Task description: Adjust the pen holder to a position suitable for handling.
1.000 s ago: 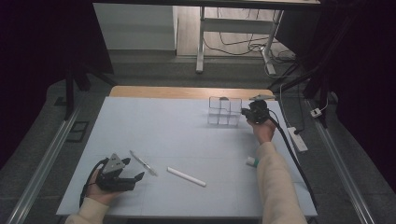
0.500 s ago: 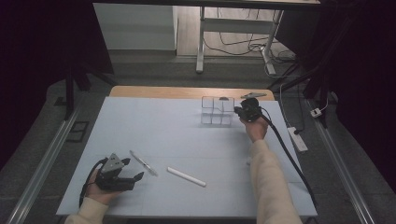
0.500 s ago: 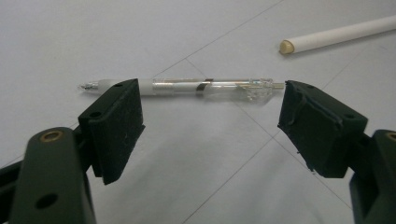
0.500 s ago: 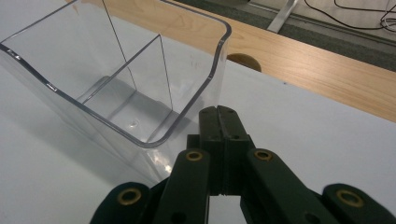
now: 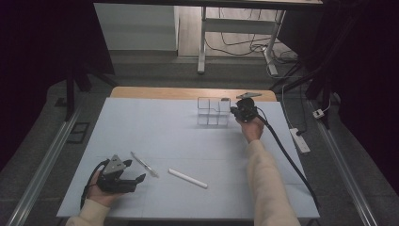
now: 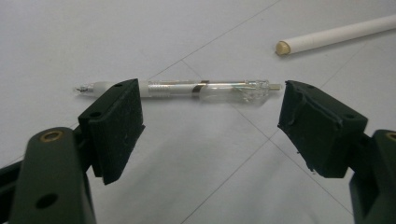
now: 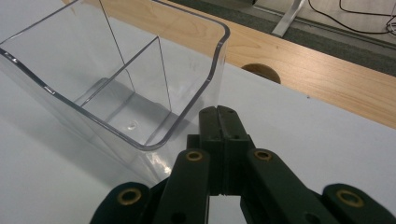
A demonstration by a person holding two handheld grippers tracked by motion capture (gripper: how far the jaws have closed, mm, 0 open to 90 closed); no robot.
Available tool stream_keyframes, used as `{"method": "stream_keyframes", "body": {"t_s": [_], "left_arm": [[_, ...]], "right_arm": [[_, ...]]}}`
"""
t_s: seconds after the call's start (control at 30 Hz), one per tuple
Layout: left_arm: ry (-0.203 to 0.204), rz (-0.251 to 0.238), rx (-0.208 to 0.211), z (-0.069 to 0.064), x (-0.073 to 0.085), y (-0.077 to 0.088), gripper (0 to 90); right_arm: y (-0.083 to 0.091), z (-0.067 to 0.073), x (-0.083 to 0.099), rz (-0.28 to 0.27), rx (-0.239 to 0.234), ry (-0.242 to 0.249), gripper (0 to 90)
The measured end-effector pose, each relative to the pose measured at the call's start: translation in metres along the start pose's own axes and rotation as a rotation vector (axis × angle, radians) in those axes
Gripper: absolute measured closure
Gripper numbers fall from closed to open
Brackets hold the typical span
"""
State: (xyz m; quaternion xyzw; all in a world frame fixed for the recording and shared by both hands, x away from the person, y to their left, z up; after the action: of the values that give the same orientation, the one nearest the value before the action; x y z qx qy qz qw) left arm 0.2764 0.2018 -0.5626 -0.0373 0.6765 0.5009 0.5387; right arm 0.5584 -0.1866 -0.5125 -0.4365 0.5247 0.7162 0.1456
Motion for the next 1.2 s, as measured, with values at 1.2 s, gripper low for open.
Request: {"method": "stream_keyframes", "body": {"t_s": [1.2], "left_arm": [[0.003,0.002,0.002,0.001,0.000,-0.001,22.3]], "right_arm": [[-0.018,0.030,-0.009,0.001,-0.049,0.007,89.2]]}}
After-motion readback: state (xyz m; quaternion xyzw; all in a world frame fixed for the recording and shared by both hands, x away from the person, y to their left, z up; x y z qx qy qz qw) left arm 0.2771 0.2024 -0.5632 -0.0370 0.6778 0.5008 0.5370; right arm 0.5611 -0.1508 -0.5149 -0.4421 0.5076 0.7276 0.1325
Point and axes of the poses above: each handheld gripper's, and its own axes: y roughly backward along the jaws, x roughly out of its underside, z roughly to its left, the point moved 5 cm from there along -y, roughly forward along the jaws, and after that the axes turned 9 degrees about -y, right-handed, at the moved point
